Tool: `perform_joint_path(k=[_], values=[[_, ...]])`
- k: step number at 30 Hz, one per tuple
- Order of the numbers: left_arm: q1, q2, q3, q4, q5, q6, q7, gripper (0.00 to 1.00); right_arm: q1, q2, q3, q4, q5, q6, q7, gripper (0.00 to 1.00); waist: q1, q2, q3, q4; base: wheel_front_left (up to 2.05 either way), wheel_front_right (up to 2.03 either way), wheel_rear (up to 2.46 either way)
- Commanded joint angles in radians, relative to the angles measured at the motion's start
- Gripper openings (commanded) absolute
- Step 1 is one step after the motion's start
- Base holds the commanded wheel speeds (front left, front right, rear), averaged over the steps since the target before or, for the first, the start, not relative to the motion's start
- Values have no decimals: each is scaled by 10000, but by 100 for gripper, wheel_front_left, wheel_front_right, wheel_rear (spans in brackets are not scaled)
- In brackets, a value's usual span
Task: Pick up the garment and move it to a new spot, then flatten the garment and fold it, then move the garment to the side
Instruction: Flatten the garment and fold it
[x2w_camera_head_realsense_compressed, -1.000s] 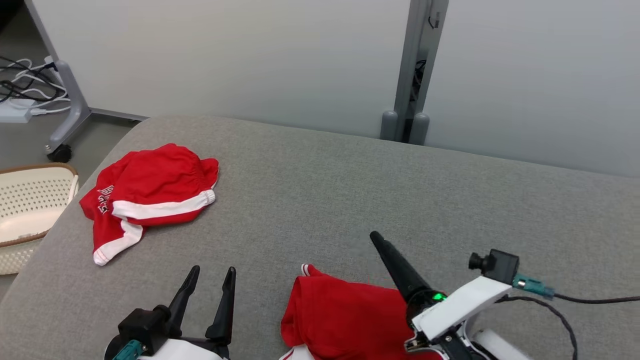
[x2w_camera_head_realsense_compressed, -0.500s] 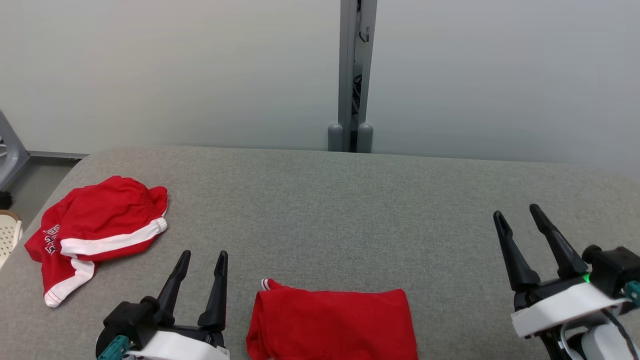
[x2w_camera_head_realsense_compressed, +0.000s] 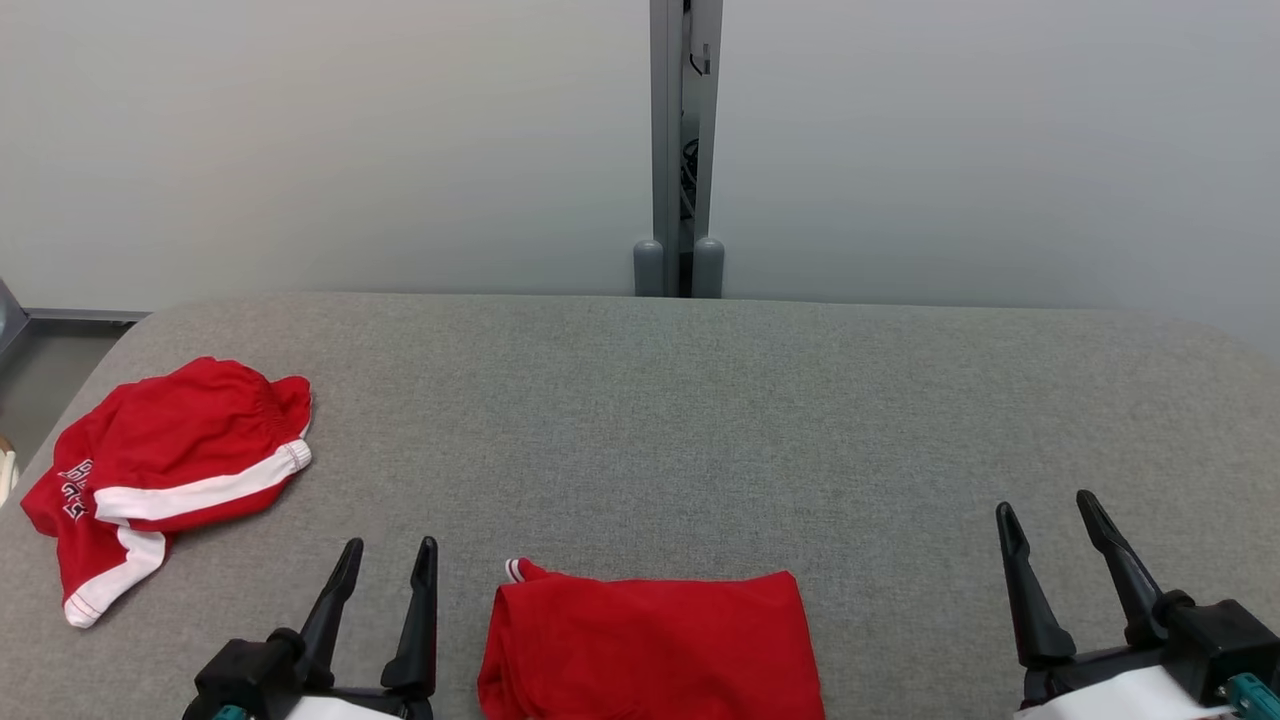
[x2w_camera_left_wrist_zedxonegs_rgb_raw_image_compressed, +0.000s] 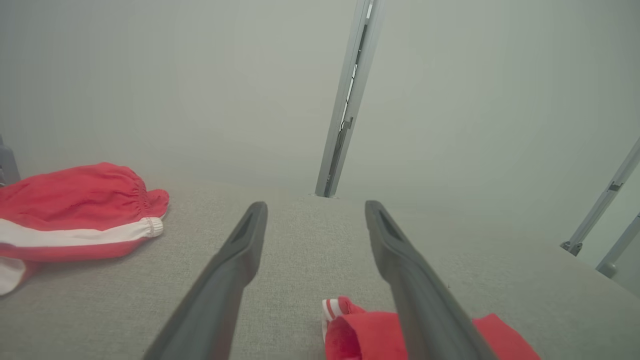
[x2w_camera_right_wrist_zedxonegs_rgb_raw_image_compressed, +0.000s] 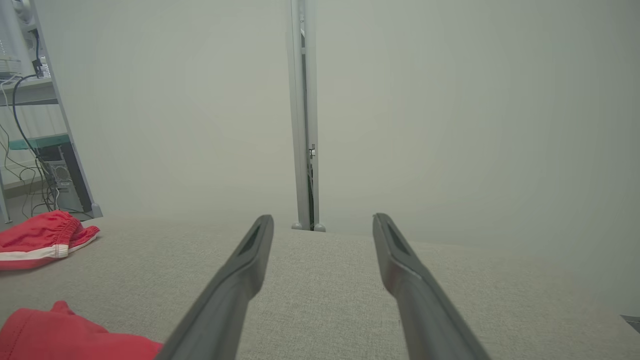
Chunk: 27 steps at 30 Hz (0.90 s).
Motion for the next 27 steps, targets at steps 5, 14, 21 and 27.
perform_joint_path(k=[5,14,21,27], values=[[23,37,46,109,67,-20,-38,100,96,60,-107,35,-95,1,1,100,0,-1,10,109,0,0,0],[-139,37,46,160,115,-107,-38,100,-67,98,21,2,-148,1,1,100,0,-1,40,385,0,0,0],[-210,37,-12,256,187,-154,-38,100,-281,-107,1173,71,102,1,1,100,0,-1,242,746,0,0,0],[-233,39,-85,336,185,-175,-38,100,-593,-654,3420,725,689,1,1,0,0,-1,399,1129,0,0,0]])
